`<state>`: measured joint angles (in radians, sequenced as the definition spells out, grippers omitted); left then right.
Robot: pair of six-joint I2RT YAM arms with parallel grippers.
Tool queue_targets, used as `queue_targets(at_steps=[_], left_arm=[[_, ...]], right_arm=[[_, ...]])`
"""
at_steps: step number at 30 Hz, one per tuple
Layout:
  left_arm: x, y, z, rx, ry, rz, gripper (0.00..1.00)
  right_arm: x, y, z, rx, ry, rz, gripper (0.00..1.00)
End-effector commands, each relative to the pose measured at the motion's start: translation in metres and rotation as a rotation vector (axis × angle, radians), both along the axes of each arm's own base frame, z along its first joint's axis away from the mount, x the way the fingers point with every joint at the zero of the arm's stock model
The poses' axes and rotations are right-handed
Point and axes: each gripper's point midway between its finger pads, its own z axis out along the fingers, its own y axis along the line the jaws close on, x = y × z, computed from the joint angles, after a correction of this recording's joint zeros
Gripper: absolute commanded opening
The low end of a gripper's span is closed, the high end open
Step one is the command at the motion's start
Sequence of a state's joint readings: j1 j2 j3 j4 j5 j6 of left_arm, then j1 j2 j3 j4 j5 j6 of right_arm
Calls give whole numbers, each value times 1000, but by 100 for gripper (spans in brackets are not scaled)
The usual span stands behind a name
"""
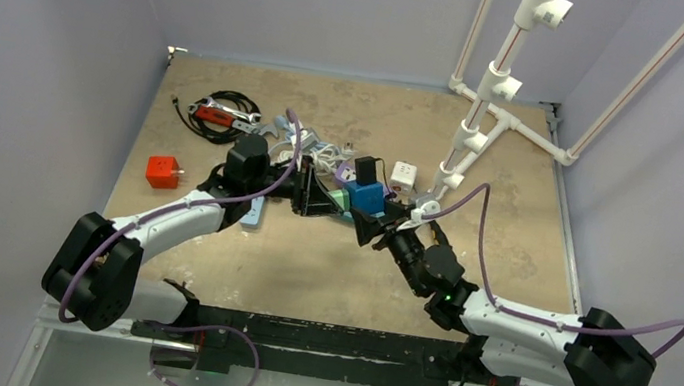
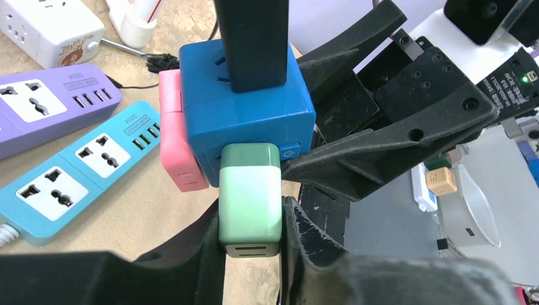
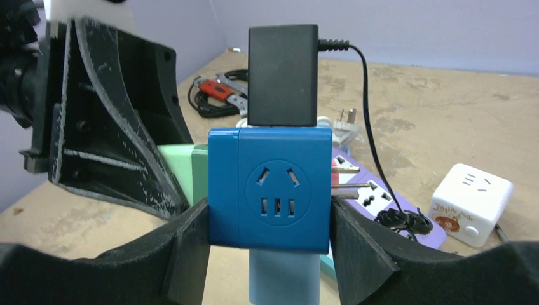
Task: Pull the plug off the socket
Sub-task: Pick up the socket from the center of the board, then remove the plug from the socket.
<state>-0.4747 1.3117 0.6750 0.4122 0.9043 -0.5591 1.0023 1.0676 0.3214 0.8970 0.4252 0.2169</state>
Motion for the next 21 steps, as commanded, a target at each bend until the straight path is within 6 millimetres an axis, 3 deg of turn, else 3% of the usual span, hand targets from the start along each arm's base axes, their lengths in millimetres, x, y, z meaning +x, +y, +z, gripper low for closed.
queue_targets(at_steps=[1,3,13,21], left_arm=[[3,-4,10,-10,-59,-13,9],[4,-3,10,-5,-60,-7,0],[27,11,-3,113,-108,146,0],[31,16,-3,140,-126,183,0]], right_arm=[[-3,4,53,138,-115,11,0],[-1,3,51,131,-108,-3,0],[19,-1,32,76,-7,-141,0],[30,-1,14,64,86,-219,0]])
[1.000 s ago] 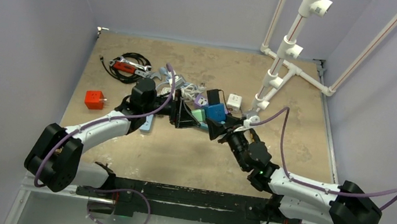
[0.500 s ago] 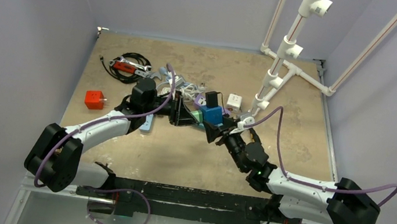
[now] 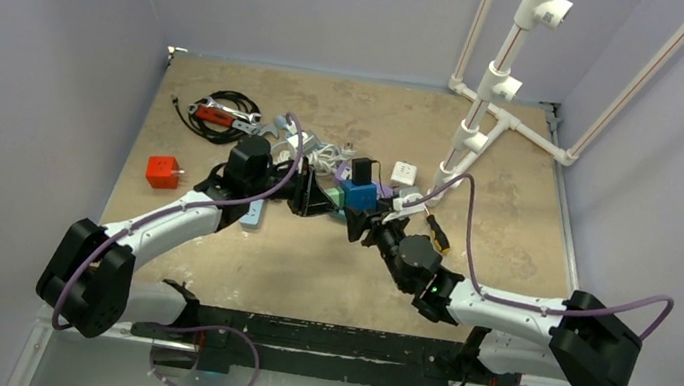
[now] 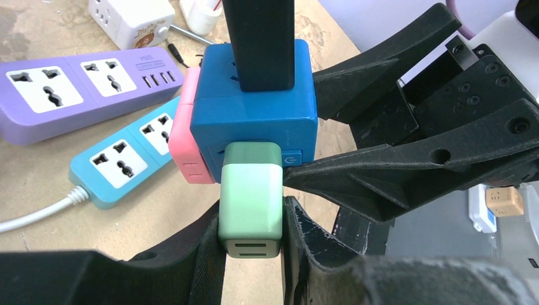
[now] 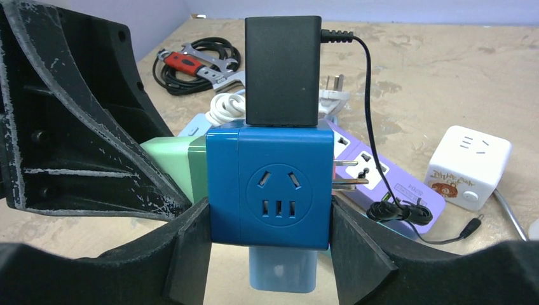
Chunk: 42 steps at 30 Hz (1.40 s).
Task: Pull the plug off the socket
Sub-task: Remove the plug from the socket.
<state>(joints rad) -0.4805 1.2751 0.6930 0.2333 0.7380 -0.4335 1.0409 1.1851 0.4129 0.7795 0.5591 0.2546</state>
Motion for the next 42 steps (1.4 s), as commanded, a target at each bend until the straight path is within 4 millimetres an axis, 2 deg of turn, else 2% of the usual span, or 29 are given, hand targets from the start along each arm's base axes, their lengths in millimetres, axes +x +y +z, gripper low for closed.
queue_targets(at_steps=[1,22,25,33,36,38,42], left_arm=[[13,3,16,17,-95,45,0],[7,-2,16,27,-110,9,0],[9,-1,14,32,-97,22,0],[28,17,10,64,-83,81,0],[28,17,8,75,-85,80,0],[28,17,7,78,-83,80,0],[28,18,9,75,-93,80,0]], right_arm=[[17,-9,40,149,-24,-128,0],[40,-10,15,99,80,-206,0],[37,-7,23,117,47,-161,0],[-2,-8,72,211,-162,69,0],[-12,-8,81,225,-208,122,0],[-13,-7,81,222,-210,129,0],[1,-8,68,187,-146,51,0]])
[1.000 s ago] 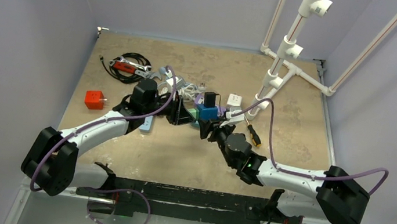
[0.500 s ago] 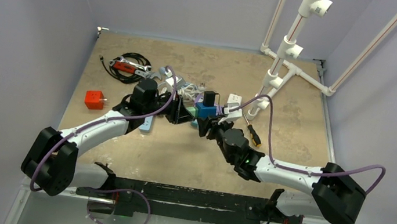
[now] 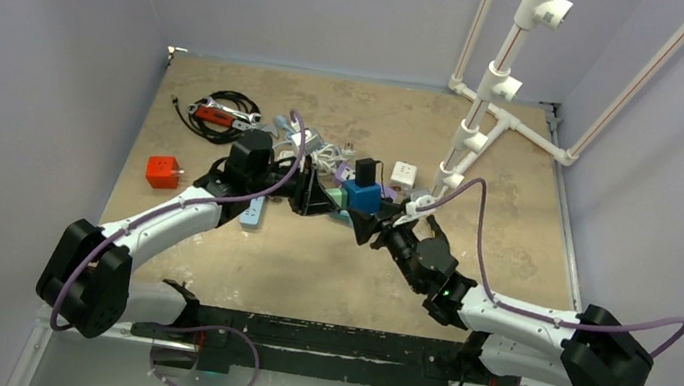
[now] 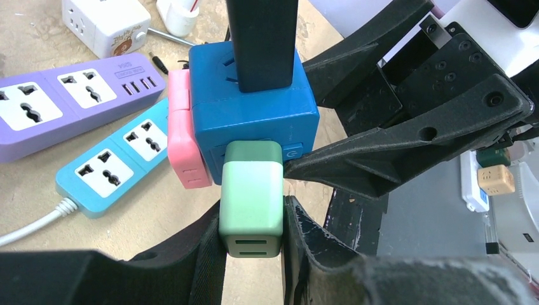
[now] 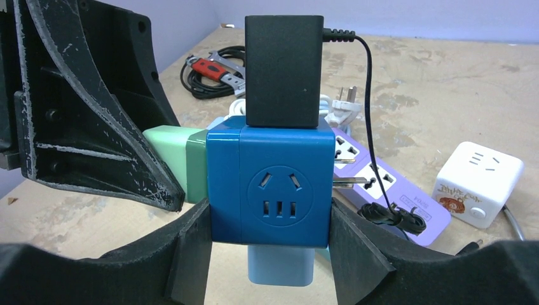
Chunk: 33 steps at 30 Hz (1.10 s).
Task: Pull the plug off the socket
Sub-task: Remove the plug from the socket, then place the plug at the center of the board.
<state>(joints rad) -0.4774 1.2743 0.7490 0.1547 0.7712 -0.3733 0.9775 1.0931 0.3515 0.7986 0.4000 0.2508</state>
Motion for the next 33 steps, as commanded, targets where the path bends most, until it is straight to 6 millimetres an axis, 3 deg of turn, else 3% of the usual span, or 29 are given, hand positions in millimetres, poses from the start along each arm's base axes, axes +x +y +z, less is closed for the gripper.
queue_targets(at_steps=[1,15,22,28,33], left_arm=[[30,19,1,51,-75,128,0],[21,13,7,54,-147,156,0],[28,18,1,87,-131,195,0],[63,50,-39,245,-6,378,0],[77,72,-79,414,69,478,0]], right_arm=[[13,-2,56,151,-87,-70,0],[50,6,9,52,110,-237,0],[42,0,26,92,54,-207,0],[30,-27,56,168,-34,-232,0],[15,-42,76,211,-112,-202,0]])
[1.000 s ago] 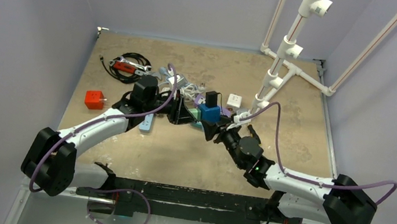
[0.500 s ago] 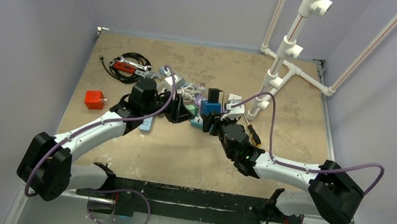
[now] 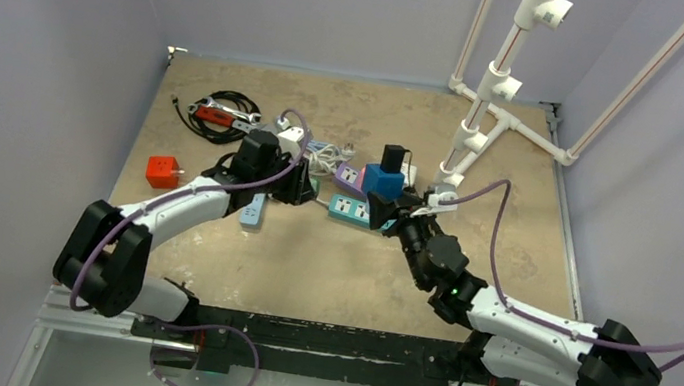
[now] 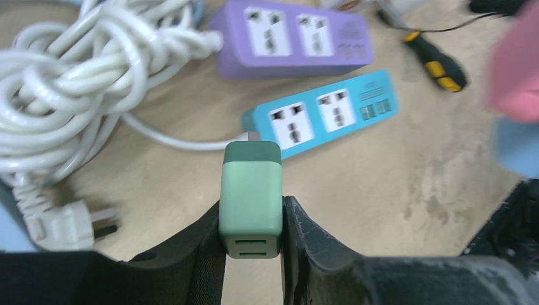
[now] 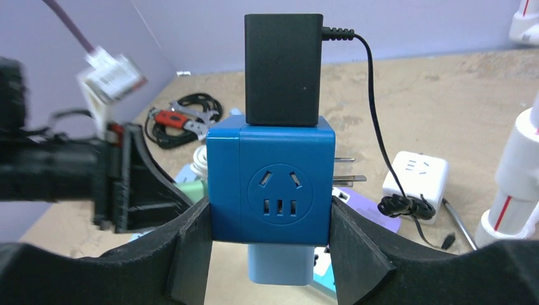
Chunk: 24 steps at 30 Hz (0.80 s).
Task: Pull the plug off the socket
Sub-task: Place the plug at the center of the board.
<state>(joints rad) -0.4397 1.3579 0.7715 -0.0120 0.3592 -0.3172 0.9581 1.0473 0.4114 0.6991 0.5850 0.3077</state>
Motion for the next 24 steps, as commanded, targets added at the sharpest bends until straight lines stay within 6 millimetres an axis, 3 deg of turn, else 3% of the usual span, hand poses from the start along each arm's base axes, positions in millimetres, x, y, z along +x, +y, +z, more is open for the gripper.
queue_targets(at_steps=[1,8,18,24], left_arm=[[22,19,-15,134,17,101,0],[27,18,-42,178,108,110,0],[28,22,-43,197,112,128,62],[31,25,-31,197,76,144,76]], right_arm=[[-7,-13,57,140,-161,-6,0],[-9,-9,57,133,-176,18,0],[-14,-7,59,147,-192,53,0],[-17,-5,62,152,-203,77,0]])
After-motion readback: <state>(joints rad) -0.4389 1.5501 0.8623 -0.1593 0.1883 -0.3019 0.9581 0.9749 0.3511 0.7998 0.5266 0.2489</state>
